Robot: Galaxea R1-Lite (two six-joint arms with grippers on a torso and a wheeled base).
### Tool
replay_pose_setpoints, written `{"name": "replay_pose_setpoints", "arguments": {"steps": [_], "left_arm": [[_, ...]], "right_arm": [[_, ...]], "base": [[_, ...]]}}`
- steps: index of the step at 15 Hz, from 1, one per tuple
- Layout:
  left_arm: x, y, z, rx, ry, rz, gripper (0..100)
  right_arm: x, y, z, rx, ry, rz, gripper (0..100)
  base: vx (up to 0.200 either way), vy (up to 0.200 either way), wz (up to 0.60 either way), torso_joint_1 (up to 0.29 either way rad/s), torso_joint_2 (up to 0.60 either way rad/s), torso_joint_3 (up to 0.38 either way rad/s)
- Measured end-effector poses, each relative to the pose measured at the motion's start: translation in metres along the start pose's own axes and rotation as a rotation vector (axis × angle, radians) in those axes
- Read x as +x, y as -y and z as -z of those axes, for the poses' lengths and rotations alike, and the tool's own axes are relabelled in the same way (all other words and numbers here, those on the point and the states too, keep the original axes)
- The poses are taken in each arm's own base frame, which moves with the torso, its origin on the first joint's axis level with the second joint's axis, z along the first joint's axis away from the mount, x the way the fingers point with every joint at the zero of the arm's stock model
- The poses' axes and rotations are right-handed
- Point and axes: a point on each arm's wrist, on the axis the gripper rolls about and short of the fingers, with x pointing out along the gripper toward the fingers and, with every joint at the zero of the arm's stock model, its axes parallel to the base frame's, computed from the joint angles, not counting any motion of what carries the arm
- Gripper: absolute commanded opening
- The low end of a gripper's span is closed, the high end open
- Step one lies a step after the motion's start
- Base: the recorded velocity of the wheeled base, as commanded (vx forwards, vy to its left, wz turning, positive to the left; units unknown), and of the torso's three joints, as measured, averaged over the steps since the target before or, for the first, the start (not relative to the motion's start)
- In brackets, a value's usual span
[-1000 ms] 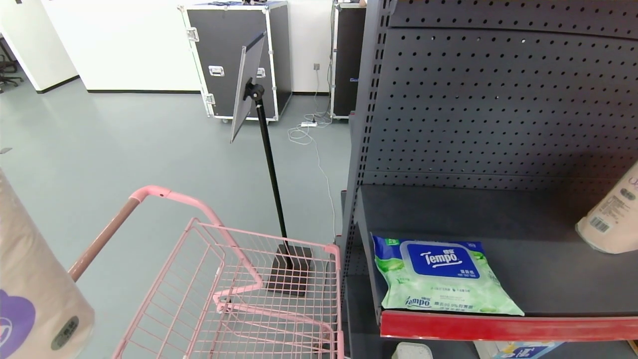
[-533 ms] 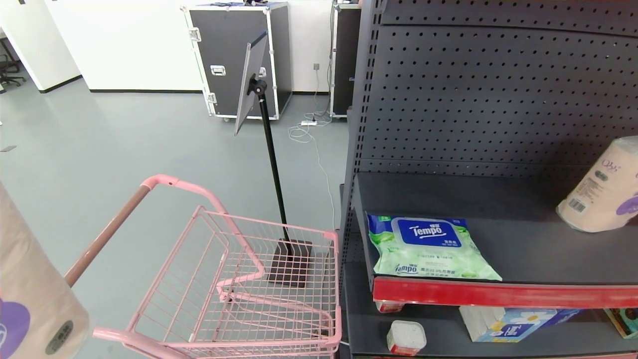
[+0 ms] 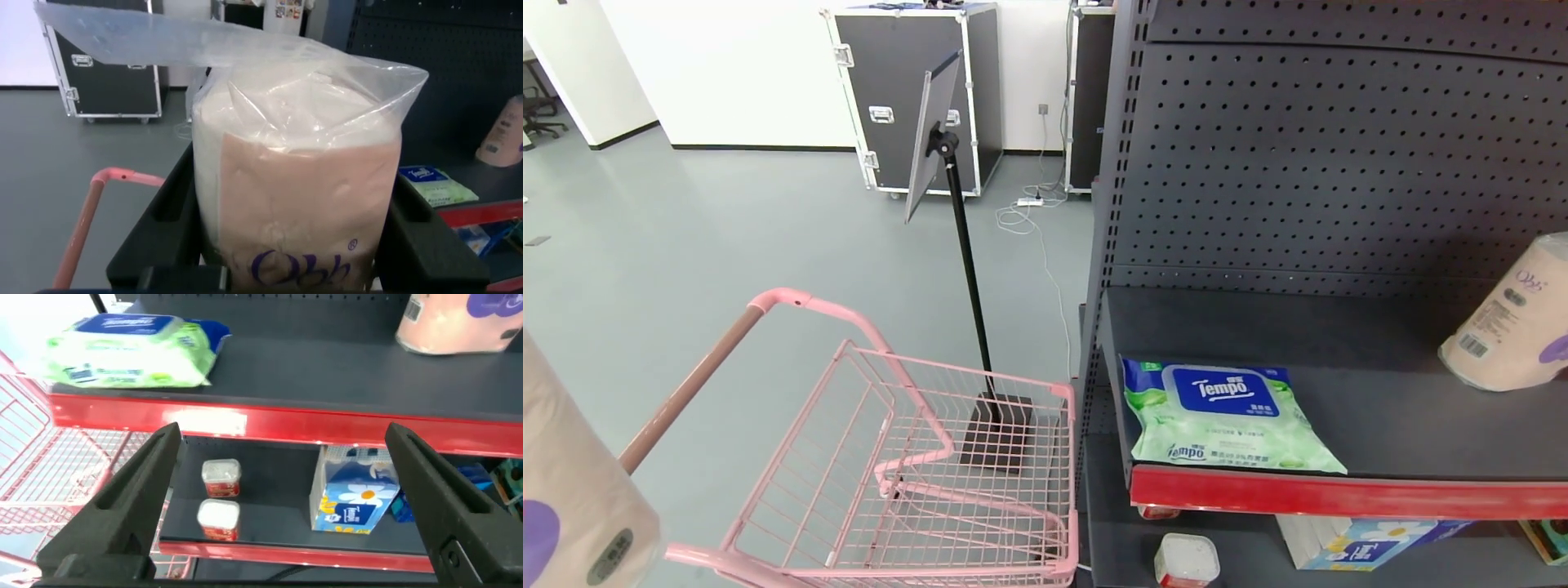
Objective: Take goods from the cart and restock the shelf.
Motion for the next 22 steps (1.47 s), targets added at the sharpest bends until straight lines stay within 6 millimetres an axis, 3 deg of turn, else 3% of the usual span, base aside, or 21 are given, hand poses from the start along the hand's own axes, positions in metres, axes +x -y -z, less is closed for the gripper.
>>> {"name": "replay_pose_setpoints", "arguments": {"steps": [22], "left_arm": [[-0.0040, 0.0004, -0.0004, 0.003, 0.017, 0.004, 0]], "right_arm": [[0.0000, 0.0000, 0.0000, 0.001, 0.000, -0.001, 100]], "base": [[0.000, -0.200, 0.00, 0.001, 0.00, 0.003]]}}
